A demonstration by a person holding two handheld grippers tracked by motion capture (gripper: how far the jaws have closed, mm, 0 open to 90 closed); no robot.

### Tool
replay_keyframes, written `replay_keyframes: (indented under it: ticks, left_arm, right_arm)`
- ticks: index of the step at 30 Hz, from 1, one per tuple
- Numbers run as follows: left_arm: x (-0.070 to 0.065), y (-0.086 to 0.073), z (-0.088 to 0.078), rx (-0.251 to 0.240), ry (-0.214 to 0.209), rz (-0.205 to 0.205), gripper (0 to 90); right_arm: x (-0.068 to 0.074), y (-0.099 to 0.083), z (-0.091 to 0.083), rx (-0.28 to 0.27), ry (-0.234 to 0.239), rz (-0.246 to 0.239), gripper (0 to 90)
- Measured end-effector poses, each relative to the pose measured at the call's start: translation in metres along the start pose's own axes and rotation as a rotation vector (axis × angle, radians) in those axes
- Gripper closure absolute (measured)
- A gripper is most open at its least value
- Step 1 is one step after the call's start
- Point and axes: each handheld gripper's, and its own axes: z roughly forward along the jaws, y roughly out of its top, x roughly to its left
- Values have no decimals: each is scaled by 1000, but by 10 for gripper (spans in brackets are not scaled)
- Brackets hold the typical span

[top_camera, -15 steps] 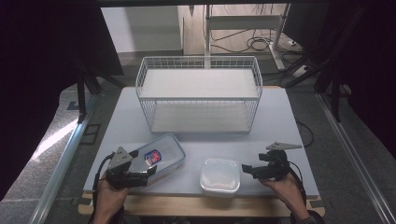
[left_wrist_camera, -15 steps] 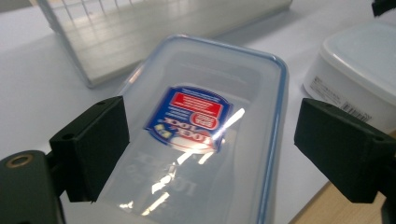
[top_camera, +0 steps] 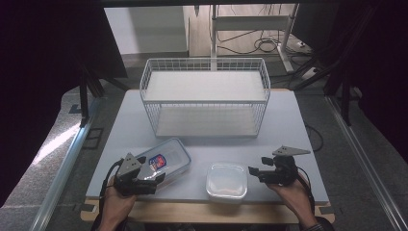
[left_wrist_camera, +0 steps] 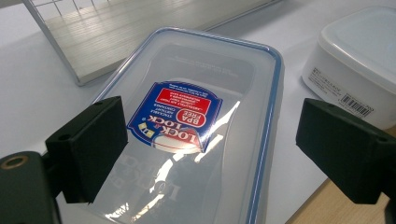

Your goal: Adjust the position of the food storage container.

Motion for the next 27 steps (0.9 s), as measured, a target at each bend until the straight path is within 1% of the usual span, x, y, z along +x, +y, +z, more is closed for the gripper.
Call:
replay_keyframes:
  ticks: [3, 4, 5, 6, 7, 8, 10, 11, 12, 15, 16, 17, 19, 21, 22, 24, 25, 27]
  left_arm:
    - [-1, 0, 1, 3, 4, 8, 89]
    - [-1, 0, 1, 4, 3, 10, 89]
    - [-2, 0, 1, 5, 2, 11, 89]
    - [-2, 0, 1, 6, 5, 14, 90]
    - [-2, 0, 1, 8, 7, 14, 90]
    - [-2, 0, 1, 8, 7, 14, 90]
    - [-2, 0, 2, 10, 9, 14, 91]
    - [-2, 0, 2, 10, 9, 15, 91]
    - [-3, 0, 2, 9, 10, 16, 91]
    - [-4, 1, 2, 9, 8, 21, 92]
    - [-4, 1, 2, 10, 8, 22, 93]
    - [-4, 1, 3, 10, 9, 23, 93]
    - [-5, 1, 3, 8, 8, 23, 93]
    - [-5, 1, 3, 3, 4, 19, 93]
    - [-5, 1, 2, -7, 1, 14, 93]
    - [-5, 2, 1, -12, -2, 10, 94]
    - [-5, 2, 1, -12, -2, 10, 94]
    - [-4, 2, 0, -15, 2, 8, 94]
  right_arm:
    - [3, 1, -1, 2, 8, -19, 330]
    - [6, 3, -2, 1, 8, -35, 369]
    - [8, 5, -2, 5, 19, -52, 409]
    - [14, 7, -2, 10, 35, -82, 465]
    - [16, 8, -2, 12, 35, -95, 508]
    - [16, 8, -2, 12, 35, -95, 508]
    - [24, 11, -2, 27, 42, -147, 603]
    - [27, 12, -2, 29, 44, -161, 652]
    - [31, 14, -2, 38, 54, -169, 708]
    - [40, 18, -1, 60, 68, -174, 829]
    - [46, 21, 1, 69, 95, -187, 890]
    - [46, 21, 1, 69, 95, -187, 890]
    - [54, 24, 4, 77, 135, -202, 892]
    - [63, 25, 9, 89, 152, -224, 894]
    - [71, 25, 15, 104, 175, -237, 893]
    - [79, 26, 20, 114, 192, -243, 893]
    - [79, 26, 20, 114, 192, -243, 893]
    - [87, 26, 26, 123, 218, -245, 893]
